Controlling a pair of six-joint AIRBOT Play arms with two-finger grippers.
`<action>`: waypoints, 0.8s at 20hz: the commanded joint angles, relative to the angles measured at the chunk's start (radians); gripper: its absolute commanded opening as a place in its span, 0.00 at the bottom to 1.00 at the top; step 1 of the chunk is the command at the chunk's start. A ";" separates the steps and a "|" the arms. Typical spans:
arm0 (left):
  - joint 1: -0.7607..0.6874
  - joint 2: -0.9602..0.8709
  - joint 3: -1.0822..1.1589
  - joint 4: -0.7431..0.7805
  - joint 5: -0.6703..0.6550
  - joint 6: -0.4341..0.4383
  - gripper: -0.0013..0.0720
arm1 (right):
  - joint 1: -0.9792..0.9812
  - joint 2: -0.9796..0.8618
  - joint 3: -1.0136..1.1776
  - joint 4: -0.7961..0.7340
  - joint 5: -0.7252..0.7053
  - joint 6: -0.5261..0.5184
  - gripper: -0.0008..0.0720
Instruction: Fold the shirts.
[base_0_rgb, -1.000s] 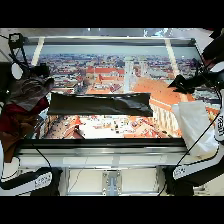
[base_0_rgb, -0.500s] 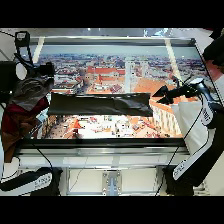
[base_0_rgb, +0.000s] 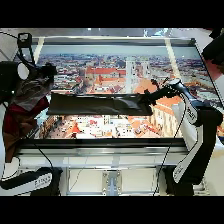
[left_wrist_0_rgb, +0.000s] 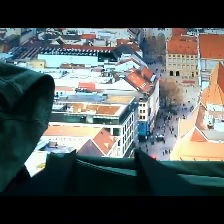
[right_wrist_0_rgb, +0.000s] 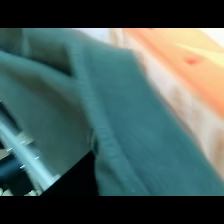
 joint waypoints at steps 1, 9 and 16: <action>-0.021 -0.057 -0.002 -0.115 -0.013 0.002 0.02 | 0.051 0.026 0.030 0.150 0.119 -0.013 0.03; -0.378 -0.372 -0.002 -0.433 -0.076 0.301 0.03 | 0.050 0.401 0.059 -0.034 0.179 0.137 0.03; -0.602 -0.458 0.008 -0.521 0.138 0.338 0.03 | 0.076 0.545 0.097 -0.110 0.264 0.306 0.03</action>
